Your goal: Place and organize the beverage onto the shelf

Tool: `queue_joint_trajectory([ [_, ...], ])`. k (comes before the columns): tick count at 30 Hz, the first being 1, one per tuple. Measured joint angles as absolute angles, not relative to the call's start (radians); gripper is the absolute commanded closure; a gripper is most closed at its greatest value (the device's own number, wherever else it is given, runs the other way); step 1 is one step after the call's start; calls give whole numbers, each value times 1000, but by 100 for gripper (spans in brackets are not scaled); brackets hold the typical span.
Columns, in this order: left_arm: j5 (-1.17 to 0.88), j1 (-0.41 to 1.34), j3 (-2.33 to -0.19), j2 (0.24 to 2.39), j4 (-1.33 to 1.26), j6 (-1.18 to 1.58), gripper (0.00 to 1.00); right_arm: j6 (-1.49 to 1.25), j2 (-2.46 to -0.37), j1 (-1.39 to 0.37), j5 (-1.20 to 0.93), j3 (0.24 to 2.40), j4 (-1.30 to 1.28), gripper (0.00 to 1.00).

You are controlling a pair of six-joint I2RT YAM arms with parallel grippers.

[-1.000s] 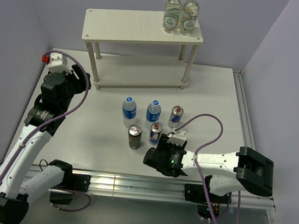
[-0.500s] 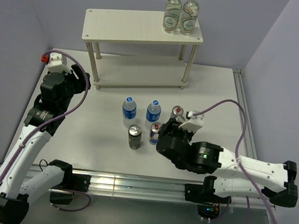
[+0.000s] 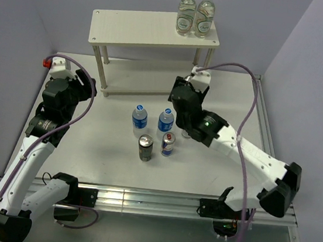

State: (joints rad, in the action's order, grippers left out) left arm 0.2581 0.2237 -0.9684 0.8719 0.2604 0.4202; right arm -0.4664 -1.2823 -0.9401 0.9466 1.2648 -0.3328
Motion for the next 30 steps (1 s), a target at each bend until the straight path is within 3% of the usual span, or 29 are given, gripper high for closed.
queue_joint_trajectory([
  [17,238,224,-953,879,260,412,36,-384,-1745,-574,696,1380,-121,100],
  [30,232,224,-952,894,260,408,37,-361,-1971,-506,601,1515,10,100],
])
